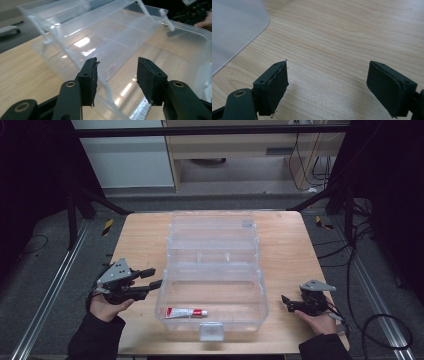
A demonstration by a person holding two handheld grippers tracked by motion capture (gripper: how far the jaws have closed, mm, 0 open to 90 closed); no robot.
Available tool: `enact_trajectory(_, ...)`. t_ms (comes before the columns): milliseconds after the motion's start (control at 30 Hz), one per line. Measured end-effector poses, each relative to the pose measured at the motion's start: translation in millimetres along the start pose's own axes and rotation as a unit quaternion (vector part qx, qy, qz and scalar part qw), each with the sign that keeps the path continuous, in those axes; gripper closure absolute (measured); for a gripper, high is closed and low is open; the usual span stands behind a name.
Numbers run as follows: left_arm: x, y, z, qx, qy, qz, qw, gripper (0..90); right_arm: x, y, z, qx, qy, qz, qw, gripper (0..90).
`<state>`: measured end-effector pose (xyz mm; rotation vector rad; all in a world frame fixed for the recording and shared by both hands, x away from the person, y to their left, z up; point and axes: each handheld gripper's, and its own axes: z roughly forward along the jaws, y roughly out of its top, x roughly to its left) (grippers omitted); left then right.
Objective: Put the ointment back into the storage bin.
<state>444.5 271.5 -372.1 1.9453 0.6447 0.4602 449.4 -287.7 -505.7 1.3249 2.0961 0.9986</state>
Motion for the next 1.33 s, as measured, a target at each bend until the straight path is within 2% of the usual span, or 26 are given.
enact_trajectory(33,0.0,0.0,0.0,0.000,0.000,0.000,1.0000,50.9,0.0,0.0,0.0,0.000,0.000,0.000,1.0000,17.6)
enact_trajectory(67,3.1,-5.1,-4.3,-0.004,0.023,-0.011,0.9997,50.5,-0.1,0.0,-0.2,0.000,-0.001,0.000,1.0000,17.5)
enact_trajectory(133,4.5,-7.6,-5.9,-0.005,0.034,-0.015,0.9993,49.8,-0.1,0.3,-0.6,0.001,0.001,0.002,1.0000,17.5)
enact_trajectory(233,10.8,-19.9,-10.2,-0.008,0.072,-0.039,0.9966,48.5,-0.7,0.3,-1.1,0.000,0.001,0.002,1.0000,17.4)
enact_trajectory(300,11.7,-22.5,-10.2,-0.009,0.080,-0.045,0.9957,48.1,-0.6,0.2,-1.1,0.000,0.000,0.005,1.0000,17.3)
enact_trajectory(333,15.3,-30.2,-10.7,-0.007,0.097,-0.062,0.9934,47.5,-1.2,0.0,-1.2,0.000,0.001,0.005,1.0000,17.3)
enact_trajectory(367,15.3,-30.2,-10.7,-0.007,0.097,-0.062,0.9934,47.0,-1.2,0.0,-1.2,0.000,0.001,0.005,1.0000,17.3)
enact_trajectory(400,18.4,-36.6,-11.4,-0.004,0.115,-0.070,0.9909,45.8,-1.6,-0.3,-1.0,-0.001,0.000,0.002,1.0000,17.2)
enact_trajectory(433,18.4,-36.6,-11.4,-0.004,0.115,-0.070,0.9909,44.5,-1.6,-0.3,-1.0,-0.001,0.000,0.002,1.0000,17.2)
enact_trajectory(467,20.2,-39.8,-11.6,-0.001,0.122,-0.077,0.9896,44.5,-1.7,-0.3,-1.1,-0.001,0.000,0.002,1.0000,17.2)
enact_trajectory(500,24.2,-45.9,-11.7,0.008,0.138,-0.086,0.9867,43.2,-1.7,-0.3,-1.2,-0.001,-0.001,0.003,1.0000,17.2)
enact_trajectory(533,24.2,-45.9,-11.7,0.008,0.138,-0.086,0.9867,42.5,-1.7,-0.3,-1.3,-0.001,-0.001,0.003,1.0000,17.2)
enact_trajectory(567,26.2,-48.9,-11.7,0.010,0.144,-0.092,0.9852,42.5,-1.7,-0.3,-1.3,-0.001,-0.001,0.003,1.0000,17.2)
enact_trajectory(600,30.6,-55.3,-10.8,0.014,0.158,-0.109,0.9813,41.3,-1.6,-0.4,-1.3,0.000,-0.002,0.004,1.0000,17.1)
enact_trajectory(633,32.5,-58.7,-9.9,0.018,0.169,-0.114,0.9789,40.4,-1.6,-0.4,-1.2,0.000,-0.002,0.003,1.0000,17.0)
enact_trajectory(800,40.8,-78.2,-3.9,0.046,0.201,-0.130,0.9699,37.6,-1.1,-0.9,-0.3,0.000,-0.004,-0.001,1.0000,16.6)
enact_trajectory(833,40.8,-78.2,-3.9,0.046,0.201,-0.130,0.9699,37.4,-0.8,-1.1,-0.2,0.001,-0.005,-0.001,1.0000,16.4)
enact_trajectory(867,42.9,-84.1,-2.2,0.057,0.217,-0.130,0.9659,37.4,-0.7,-1.1,-0.3,0.002,-0.005,-0.001,1.0000,16.1)
enact_trajectory(900,44.6,-88.2,-1.0,0.060,0.221,-0.134,0.9642,37.3,-0.8,-1.1,-0.3,0.002,-0.006,-0.003,1.0000,15.7)
enact_trajectory(967,45.6,-90.5,-0.5,0.062,0.223,-0.134,0.9635,37.0,-0.9,-1.2,-0.3,0.001,-0.007,-0.003,1.0000,15.5)
enact_trajectory(1067,49.0,-100.0,0.3,0.076,0.243,-0.140,0.9570,35.3,-0.6,-1.1,-1.5,-0.002,-0.008,0.004,1.0000,15.0)
enact_trajectory(1100,49.0,-100.0,0.3,0.076,0.243,-0.140,0.9570,34.7,-0.9,-1.0,-1.8,-0.003,-0.008,0.003,1.0000,15.0)
enact_trajectory(1133,50.6,-102.8,-0.3,0.081,0.248,-0.145,0.9543,34.0,-1.0,-1.2,-2.0,-0.004,-0.009,0.002,1.0000,15.0)
enact_trajectory(1167,50.6,-102.8,-0.3,0.081,0.248,-0.145,0.9543,33.8,-1.0,-1.2,-2.0,-0.004,-0.009,0.002,1.0000,15.0)
enact_trajectory(1233,52.4,-105.7,-0.4,0.082,0.253,-0.155,0.9513,32.2,-1.0,-1.2,-2.7,-0.007,-0.009,0.004,0.9999,15.0)
enact_trajectory(1333,52.8,-107.2,0.6,0.088,0.252,-0.156,0.9509,30.3,-1.1,-1.0,-3.1,-0.008,-0.010,0.003,0.9999,15.0)
